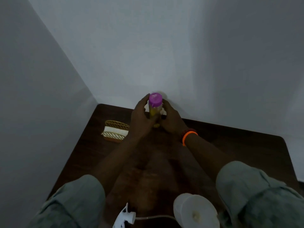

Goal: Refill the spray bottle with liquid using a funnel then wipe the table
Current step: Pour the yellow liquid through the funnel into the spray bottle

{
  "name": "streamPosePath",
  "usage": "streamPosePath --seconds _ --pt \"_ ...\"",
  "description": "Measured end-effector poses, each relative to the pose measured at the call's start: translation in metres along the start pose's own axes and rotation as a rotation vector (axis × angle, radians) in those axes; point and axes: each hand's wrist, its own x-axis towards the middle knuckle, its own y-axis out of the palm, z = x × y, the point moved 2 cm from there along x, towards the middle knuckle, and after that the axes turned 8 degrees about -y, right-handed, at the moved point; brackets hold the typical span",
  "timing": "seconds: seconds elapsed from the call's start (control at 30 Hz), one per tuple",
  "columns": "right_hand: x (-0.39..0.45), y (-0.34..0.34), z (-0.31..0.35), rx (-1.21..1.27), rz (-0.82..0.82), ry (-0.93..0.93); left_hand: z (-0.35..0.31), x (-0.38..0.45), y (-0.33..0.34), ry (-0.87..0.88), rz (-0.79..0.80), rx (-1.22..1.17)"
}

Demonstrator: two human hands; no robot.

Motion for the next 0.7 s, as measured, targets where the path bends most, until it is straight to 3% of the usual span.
streamPosePath --seconds 0.3,0.7 --pt "-0.016 -0.004 0.019 -0.024 -0.042 -0.101 -0.023 0.0 -0.01 0.125 0.028 0.007" --pt "-0.093 -0.029 0.099 -0.196 -0.216 -0.176 -0.089 -0.074 -0.037 0.319 -0.069 -0.014"
